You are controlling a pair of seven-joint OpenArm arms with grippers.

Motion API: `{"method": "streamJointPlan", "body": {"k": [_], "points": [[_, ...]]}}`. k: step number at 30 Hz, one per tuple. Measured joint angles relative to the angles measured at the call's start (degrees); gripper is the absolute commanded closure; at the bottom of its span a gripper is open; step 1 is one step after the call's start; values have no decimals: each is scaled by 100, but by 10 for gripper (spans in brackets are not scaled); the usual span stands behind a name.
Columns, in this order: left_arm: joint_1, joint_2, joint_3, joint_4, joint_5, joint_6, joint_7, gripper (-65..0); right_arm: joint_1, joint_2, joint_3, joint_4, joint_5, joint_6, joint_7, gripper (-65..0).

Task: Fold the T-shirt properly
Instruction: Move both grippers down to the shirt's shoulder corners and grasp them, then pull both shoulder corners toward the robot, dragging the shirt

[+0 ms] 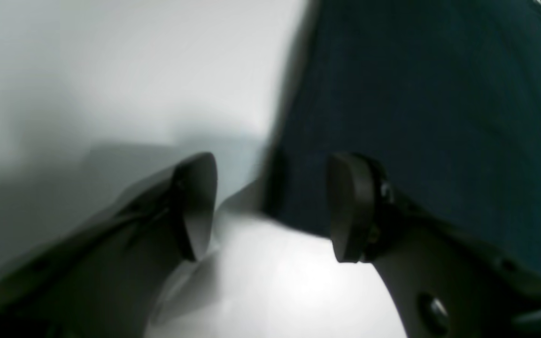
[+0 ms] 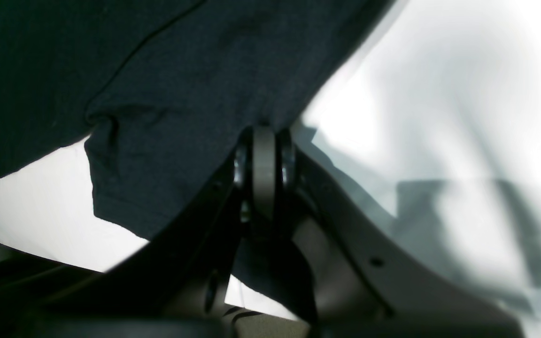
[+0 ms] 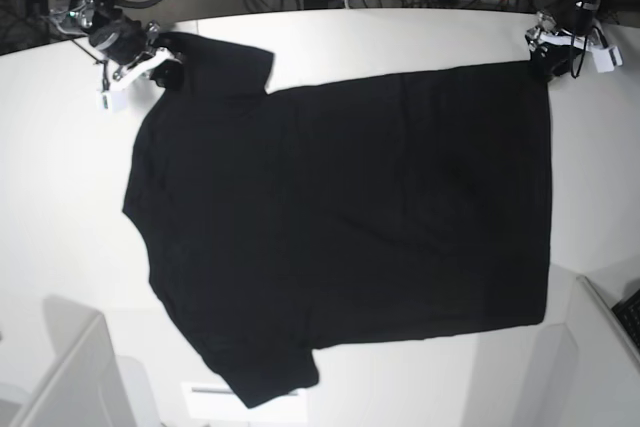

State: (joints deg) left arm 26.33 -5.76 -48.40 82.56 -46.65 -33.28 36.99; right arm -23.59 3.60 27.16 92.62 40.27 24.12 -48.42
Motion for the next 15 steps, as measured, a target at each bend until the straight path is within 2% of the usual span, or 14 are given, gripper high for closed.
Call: {"method": "streamJointPlan", "body": {"k": [9, 11, 15], "points": [[-122, 20, 181, -170, -120, -83, -125, -352, -13, 70, -42, 0, 11, 0, -4, 0], [-142, 28, 192, -173, -120, -81, -125, -295, -11, 92, -50, 0, 9, 2, -42, 0], [-140, 35, 201, -212, -66, -50, -33, -58, -11, 94, -37, 0, 22, 2, -37, 0]]}}
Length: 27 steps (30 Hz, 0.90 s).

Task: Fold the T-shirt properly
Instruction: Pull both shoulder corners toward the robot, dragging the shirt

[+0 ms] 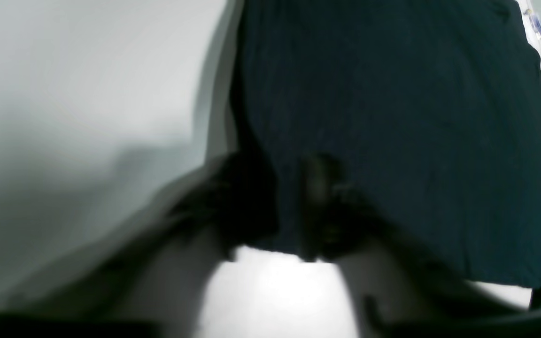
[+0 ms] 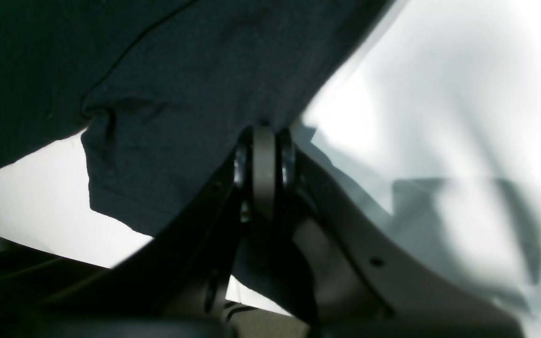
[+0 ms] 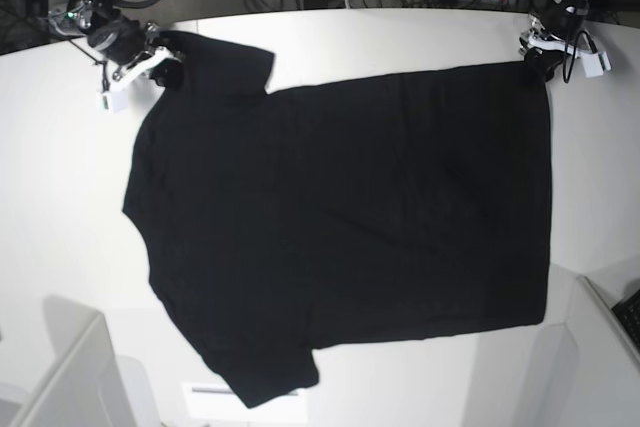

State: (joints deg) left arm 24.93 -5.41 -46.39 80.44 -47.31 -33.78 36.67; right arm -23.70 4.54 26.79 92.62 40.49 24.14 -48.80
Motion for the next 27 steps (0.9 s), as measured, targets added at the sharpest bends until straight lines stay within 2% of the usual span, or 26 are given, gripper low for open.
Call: {"method": "streamJointPlan", "body": {"k": [1, 11, 17, 22, 27], "points": [[-22, 7, 0, -9, 37, 20, 26, 0, 0, 2, 0, 0, 0, 0, -2, 0], [-17, -20, 33, 37, 52, 31, 105, 0, -109, -4, 26, 116, -59, 7, 81, 0], [146, -153, 37, 44, 50, 26, 81, 0, -599, -33, 26, 581, -299, -22, 168, 0], [496, -243, 46, 404, 234, -326, 221, 0, -796, -35, 35, 656, -275, -28, 227, 0], [721, -260, 35, 542, 249, -339, 278, 0, -1001, -55, 37, 682, -192, -26, 286, 0]]}}
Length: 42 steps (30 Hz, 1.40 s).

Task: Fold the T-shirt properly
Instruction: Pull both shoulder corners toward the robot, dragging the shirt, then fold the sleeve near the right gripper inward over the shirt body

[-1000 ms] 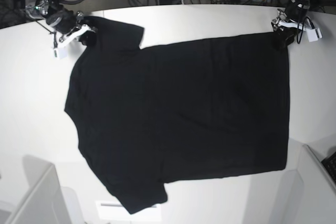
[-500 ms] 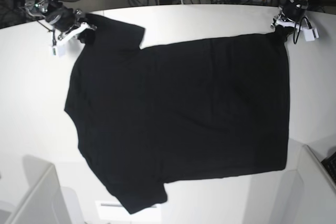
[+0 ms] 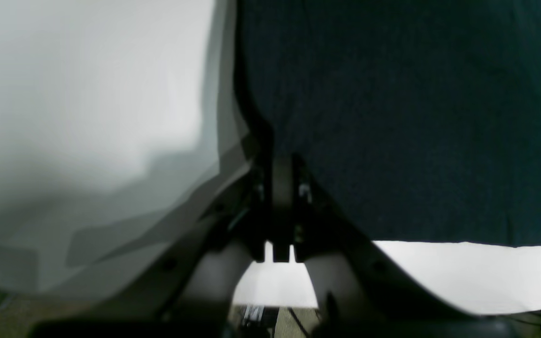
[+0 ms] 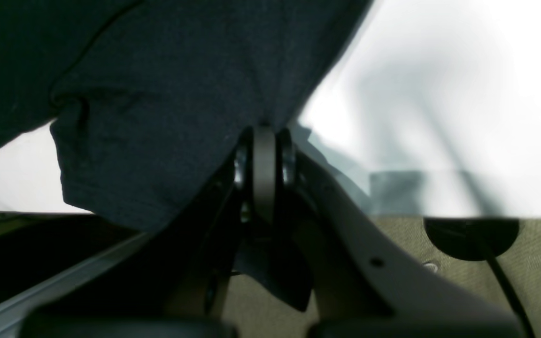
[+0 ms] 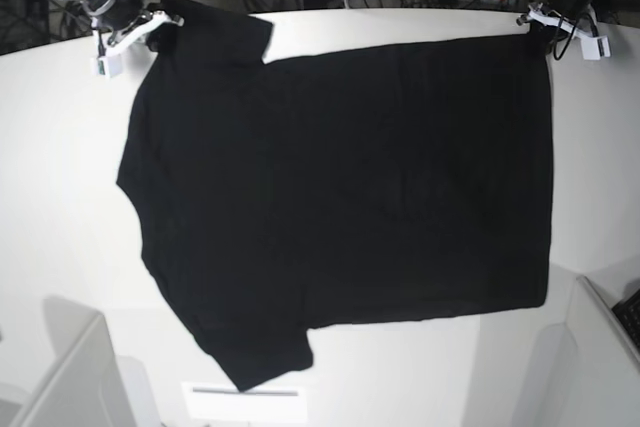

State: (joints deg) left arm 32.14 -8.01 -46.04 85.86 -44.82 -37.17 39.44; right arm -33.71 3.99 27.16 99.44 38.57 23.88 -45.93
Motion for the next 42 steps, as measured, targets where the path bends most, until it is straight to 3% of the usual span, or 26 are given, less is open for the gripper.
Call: {"method": "streamJointPlan", "body": {"k": [4, 8, 10, 19, 35, 42], "points": [[129, -7, -15, 2, 0, -26, -39, 0, -275, -105, -4, 146, -39, 4, 225, 0], [227, 11, -26, 186, 509, -66, -109, 0, -634, -249, 4, 483, -151, -42, 175, 0], [240, 20, -39, 297, 817, -254, -116, 0, -732, -275, 4, 684, -155, -37, 144, 0], [459, 219, -289, 739, 1147, -225, 70, 0, -778, -330, 0, 1163, -162, -46, 136, 0], [332, 520, -289, 1508, 1097, -232, 70, 0, 160, -337, -44, 1307, -149, -44, 70, 0], [190, 636, -304, 1508, 1104, -232, 79, 0, 927, -339, -44, 1307, -144, -42, -782, 0]]}}
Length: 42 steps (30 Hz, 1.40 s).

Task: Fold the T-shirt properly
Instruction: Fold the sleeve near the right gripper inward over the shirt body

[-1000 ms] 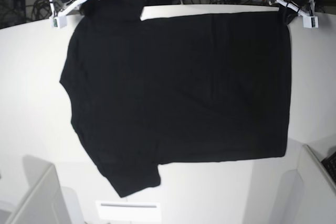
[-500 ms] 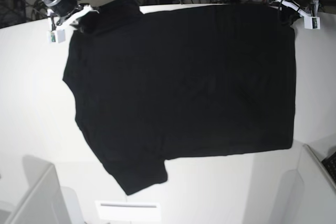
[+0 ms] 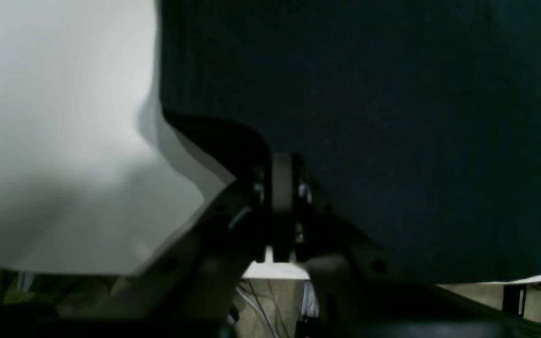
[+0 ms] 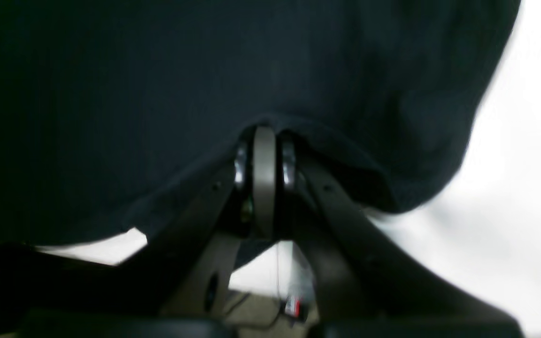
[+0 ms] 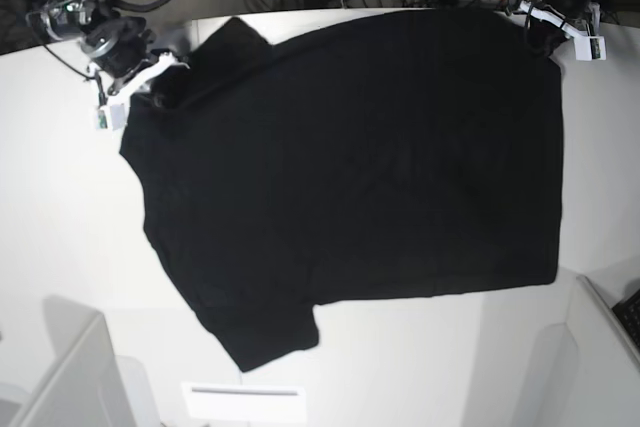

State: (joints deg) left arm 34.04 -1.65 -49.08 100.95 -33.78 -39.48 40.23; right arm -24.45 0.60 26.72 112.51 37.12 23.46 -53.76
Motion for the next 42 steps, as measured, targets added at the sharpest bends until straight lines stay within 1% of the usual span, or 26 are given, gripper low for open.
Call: {"method": "streamJointPlan", "body": {"k": [5, 10, 12, 13, 15, 16, 19, 21, 26, 28, 30, 34, 36, 37, 38, 42], "points": [[-140, 284, 9, -2, 0, 2, 7, 0, 450, 4, 2, -2, -13, 13, -525, 0], [-232, 382, -2, -2, 33, 2, 7, 0, 678, 2, 2, -4, -17, 15, -691, 0], [-247, 455, 0, -2, -9, 63, 33, 0, 785, 2, 2, -13, -26, 13, -715, 0], [-264, 470, 0, -2, -127, 162, 57, 0, 831, 0, 0, -13, -4, 13, -713, 0], [-315, 439, -2, -2, -385, 245, 42, 0, 894, 2, 0, -13, -9, 11, -710, 0], [-345, 417, 0, -2, -527, 343, 26, 0, 938, 2, 0, -13, -13, 11, -791, 0], [-354, 407, -2, 0, -616, 557, -9, 0, 1104, 2, 0, -26, -13, 11, -960, 0], [-356, 422, -2, -2, -623, 632, 11, 0, 1217, 2, 0, -28, -4, 11, -979, 0], [-372, 472, -2, -2, -686, 649, -15, 0, 1412, 2, 0, -273, -20, 11, -988, 0], [-514, 675, -304, -2, -675, 632, 31, 0, 1427, 0, -17, -352, -31, 11, -994, 0], [-702, 828, -702, -2, -682, 654, 31, 0, 1421, 35, -234, -391, -92, -2, -970, 0], [-739, 815, -813, -2, -678, 651, 33, 0, 1572, 13, -608, -417, -70, -9, -968, 0], [-758, 815, -815, -2, -680, 654, 31, 0, 1709, 13, -647, -509, -22, -46, -953, 0], [-769, 824, -813, -2, -682, 651, 31, 0, 1790, 17, -645, -586, -33, -199, -949, 0], [-776, 837, -813, -2, -682, 651, 31, 0, 1840, 20, -640, -667, -87, -254, -944, 0], [-800, 831, -826, -2, -675, 651, 33, 0, 2002, 17, -638, -905, -90, -291, -953, 0]]}}
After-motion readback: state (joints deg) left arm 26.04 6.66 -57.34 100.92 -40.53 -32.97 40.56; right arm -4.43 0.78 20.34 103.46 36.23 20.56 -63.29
